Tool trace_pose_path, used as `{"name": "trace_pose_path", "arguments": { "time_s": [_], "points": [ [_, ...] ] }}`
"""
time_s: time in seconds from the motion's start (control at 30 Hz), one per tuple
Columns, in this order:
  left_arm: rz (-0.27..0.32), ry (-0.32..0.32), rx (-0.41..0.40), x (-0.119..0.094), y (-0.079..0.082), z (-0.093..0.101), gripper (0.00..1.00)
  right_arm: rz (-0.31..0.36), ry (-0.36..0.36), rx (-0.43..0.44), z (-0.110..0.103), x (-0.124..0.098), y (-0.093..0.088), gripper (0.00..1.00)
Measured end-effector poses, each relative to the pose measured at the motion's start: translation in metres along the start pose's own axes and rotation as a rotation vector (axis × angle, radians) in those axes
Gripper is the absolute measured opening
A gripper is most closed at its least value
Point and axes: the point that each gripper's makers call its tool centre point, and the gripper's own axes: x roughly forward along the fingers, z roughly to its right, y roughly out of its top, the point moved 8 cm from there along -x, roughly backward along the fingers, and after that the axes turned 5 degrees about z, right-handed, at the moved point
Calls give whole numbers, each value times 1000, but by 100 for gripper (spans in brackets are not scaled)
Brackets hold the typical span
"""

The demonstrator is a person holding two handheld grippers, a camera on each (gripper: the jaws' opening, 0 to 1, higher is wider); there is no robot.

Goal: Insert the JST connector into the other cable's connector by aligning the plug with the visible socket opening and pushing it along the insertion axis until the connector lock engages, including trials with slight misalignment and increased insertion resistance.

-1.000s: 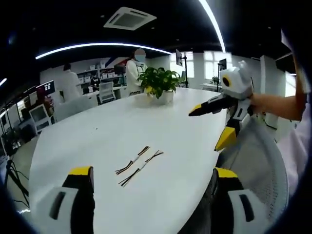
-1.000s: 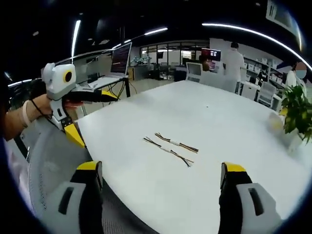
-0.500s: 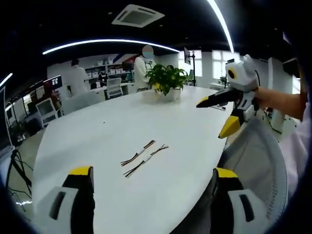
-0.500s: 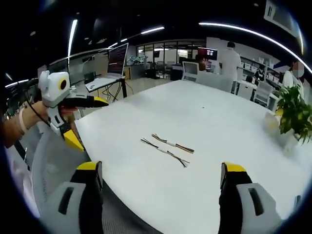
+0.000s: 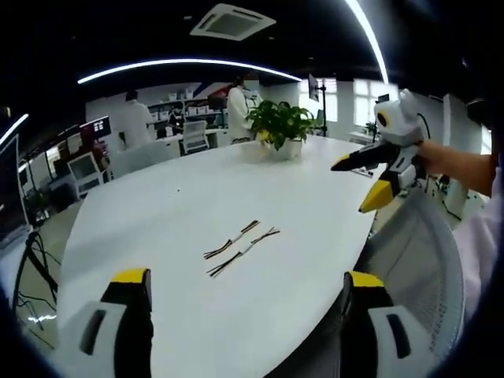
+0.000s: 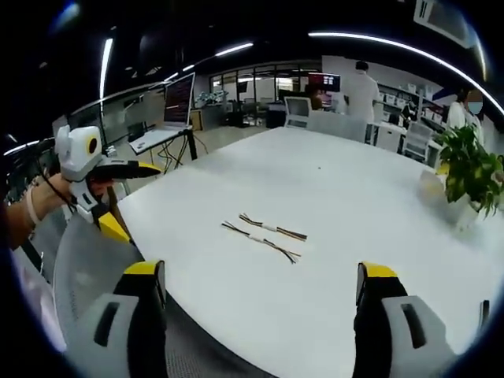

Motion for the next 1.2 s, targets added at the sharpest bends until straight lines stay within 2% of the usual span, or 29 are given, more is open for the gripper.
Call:
{"name": "trace_pose_path", "arguments": {
  "time_s": [0.1,0.27,0.37,0.5,0.63,0.83,0.9,0.93,1.2],
  "points": [
    [-20,5,-1,-1,-6,2,99,-5,-4,-1,-1,-1,-3,100],
    [-10,24,-37,-3,-11,5,98,-7,-6,13,-1,-2,-11,99],
    [-6,45,-24,-5,-9,4,98,-5,-3,26,-2,-2,-13,98],
    [3,61,-49,-6,-8,3,98,7,-3,29,-4,-3,-14,98],
    [-16,69,-35,-6,-10,3,98,8,4,33,-8,-2,-17,97],
    [-56,60,-21,-4,-14,6,98,4,-6,-26,-9,-2,-23,95],
    [-52,57,-55,-4,-13,5,98,29,12,-10,-10,-3,-20,96],
    [-69,57,-72,-4,-14,5,97,48,14,-11,-10,-4,-18,96],
    [-103,60,-46,-4,-16,8,95,28,6,0,-9,-2,-21,95]
  ]
}}
